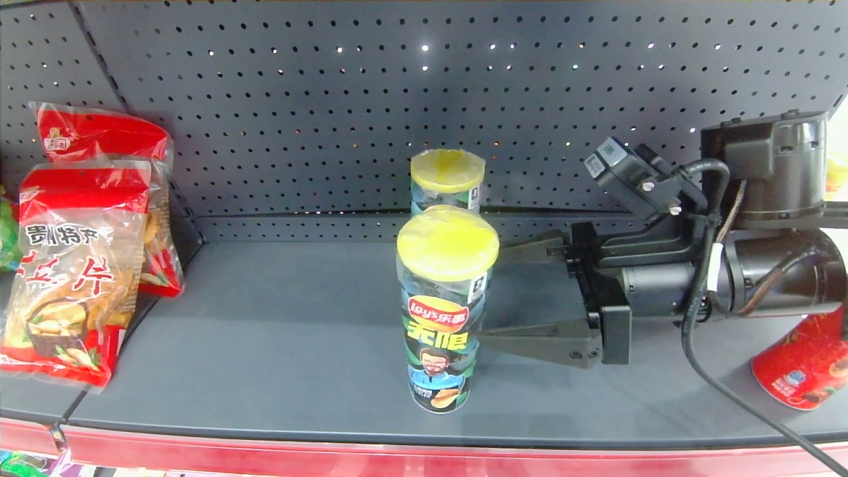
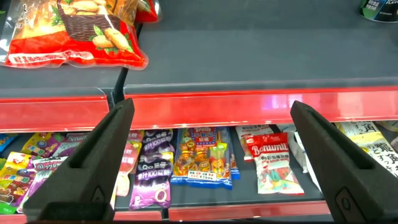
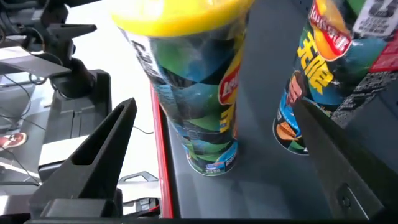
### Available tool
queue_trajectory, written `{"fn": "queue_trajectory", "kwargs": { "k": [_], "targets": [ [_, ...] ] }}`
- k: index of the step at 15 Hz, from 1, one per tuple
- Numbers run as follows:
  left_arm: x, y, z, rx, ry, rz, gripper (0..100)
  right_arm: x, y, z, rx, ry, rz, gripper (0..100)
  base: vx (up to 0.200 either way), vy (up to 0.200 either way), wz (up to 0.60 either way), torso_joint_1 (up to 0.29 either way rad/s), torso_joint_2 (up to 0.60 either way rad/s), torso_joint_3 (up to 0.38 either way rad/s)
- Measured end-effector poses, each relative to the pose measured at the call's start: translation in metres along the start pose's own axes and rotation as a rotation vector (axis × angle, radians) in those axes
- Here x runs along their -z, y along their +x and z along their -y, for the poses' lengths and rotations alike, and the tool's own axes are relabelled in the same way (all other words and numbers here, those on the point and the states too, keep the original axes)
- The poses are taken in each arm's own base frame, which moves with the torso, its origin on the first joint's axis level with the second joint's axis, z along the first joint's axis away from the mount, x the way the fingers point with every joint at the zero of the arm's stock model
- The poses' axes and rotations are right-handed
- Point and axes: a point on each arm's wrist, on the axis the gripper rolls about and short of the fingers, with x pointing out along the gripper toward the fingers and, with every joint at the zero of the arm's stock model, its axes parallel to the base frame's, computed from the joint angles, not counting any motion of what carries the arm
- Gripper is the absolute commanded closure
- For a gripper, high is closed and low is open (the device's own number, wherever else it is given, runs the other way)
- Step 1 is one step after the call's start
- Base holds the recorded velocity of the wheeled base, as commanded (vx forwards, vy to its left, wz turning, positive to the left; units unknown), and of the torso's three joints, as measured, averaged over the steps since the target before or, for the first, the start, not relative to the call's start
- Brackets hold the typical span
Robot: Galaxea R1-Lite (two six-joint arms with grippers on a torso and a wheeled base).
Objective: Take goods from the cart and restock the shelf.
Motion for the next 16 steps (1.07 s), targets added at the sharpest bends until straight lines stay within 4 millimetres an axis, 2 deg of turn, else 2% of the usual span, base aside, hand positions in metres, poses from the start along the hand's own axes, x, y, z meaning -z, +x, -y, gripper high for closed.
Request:
{"fn": "queue_trajectory", "kwargs": {
  "k": [16],
  "targets": [
    [0.0, 0.0, 0.0, 0.0, 0.0, 0.0, 0, 0.007, 0.017, 0.008, 0.013, 0.021, -0.038, 0, 0.0, 0.0, 0.0, 0.0, 0.0, 0.0]
  ]
}}
